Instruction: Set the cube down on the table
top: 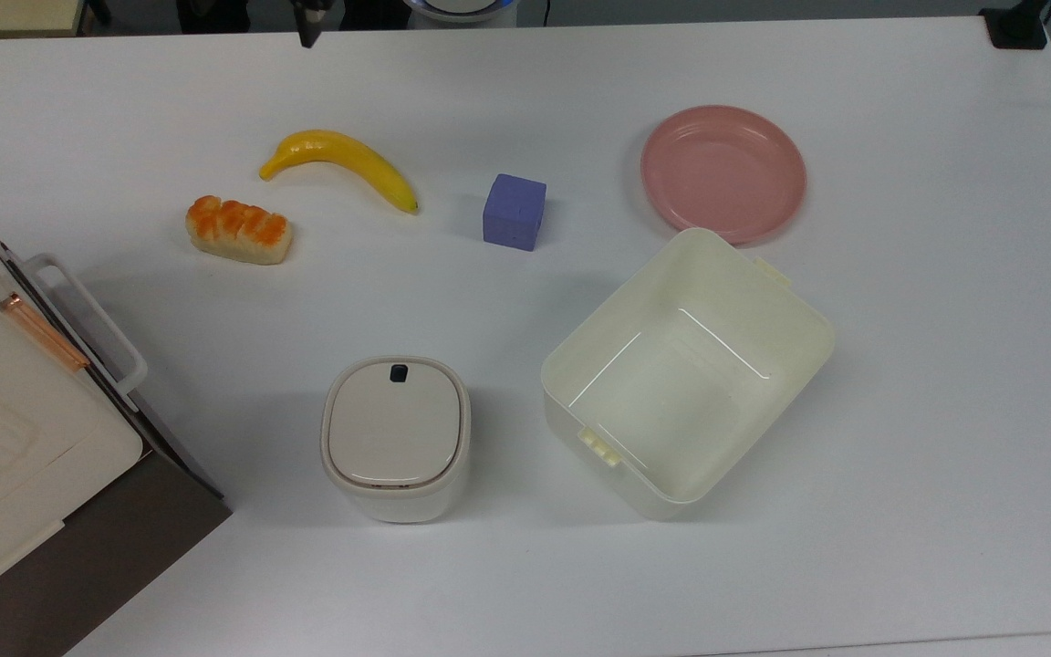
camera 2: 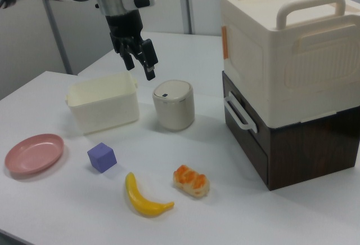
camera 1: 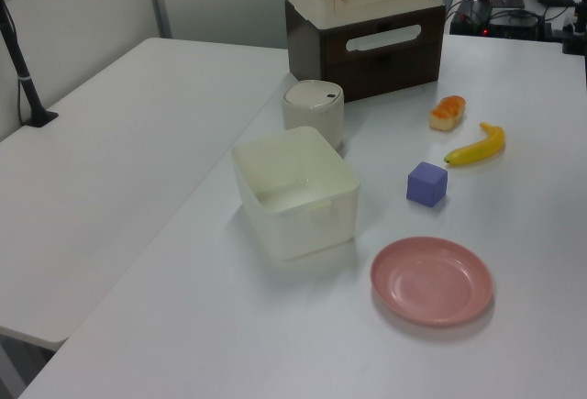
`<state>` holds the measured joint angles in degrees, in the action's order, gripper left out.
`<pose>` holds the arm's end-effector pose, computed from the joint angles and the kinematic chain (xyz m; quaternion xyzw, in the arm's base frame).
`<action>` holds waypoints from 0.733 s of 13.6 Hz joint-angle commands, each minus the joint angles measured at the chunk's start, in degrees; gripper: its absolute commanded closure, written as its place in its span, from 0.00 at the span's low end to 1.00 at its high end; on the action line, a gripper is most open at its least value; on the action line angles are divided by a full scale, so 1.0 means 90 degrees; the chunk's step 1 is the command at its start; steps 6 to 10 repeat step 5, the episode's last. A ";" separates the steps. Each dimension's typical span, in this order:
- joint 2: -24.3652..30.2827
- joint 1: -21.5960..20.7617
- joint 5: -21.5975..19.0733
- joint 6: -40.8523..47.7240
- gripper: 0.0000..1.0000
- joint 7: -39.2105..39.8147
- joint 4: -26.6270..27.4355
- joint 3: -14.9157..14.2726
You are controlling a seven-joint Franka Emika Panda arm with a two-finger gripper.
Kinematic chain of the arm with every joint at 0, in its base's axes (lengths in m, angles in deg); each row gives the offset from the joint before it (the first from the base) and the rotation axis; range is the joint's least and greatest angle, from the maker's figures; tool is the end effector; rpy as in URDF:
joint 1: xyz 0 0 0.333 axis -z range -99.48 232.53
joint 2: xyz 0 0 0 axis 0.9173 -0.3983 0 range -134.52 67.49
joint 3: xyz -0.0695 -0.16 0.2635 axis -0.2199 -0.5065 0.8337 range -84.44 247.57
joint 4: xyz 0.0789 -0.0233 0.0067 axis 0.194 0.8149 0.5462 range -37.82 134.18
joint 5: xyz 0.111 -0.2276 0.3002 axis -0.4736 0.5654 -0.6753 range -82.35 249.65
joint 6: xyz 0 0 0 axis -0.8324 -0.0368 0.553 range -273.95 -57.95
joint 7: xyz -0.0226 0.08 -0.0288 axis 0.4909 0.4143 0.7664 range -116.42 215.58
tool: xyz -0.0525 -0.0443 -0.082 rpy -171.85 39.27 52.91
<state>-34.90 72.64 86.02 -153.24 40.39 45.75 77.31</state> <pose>0.5602 -0.1062 0.6382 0.9843 -0.1691 0.0463 0.0220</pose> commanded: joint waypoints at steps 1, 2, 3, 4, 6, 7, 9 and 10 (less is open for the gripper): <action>0.0096 -0.0054 -0.0108 -0.0197 0.00 -0.0121 0.0220 -0.0035; 0.0096 -0.0054 -0.0108 -0.0361 0.00 -0.0131 0.0250 -0.0035; 0.0096 -0.0054 -0.0108 -0.0411 0.00 -0.0121 0.0250 -0.0035; 0.0086 -0.0054 -0.0117 -0.0402 0.00 -0.0121 0.0250 -0.0035; 0.0095 -0.0054 -0.0127 -0.0383 0.00 -0.0131 0.0260 -0.0035; 0.0095 -0.0054 -0.0127 -0.0383 0.00 -0.0131 0.0260 -0.0035; 0.0095 -0.0054 -0.0127 -0.0383 0.00 -0.0131 0.0260 -0.0035; 0.0095 -0.0054 -0.0127 -0.0383 0.00 -0.0131 0.0260 -0.0035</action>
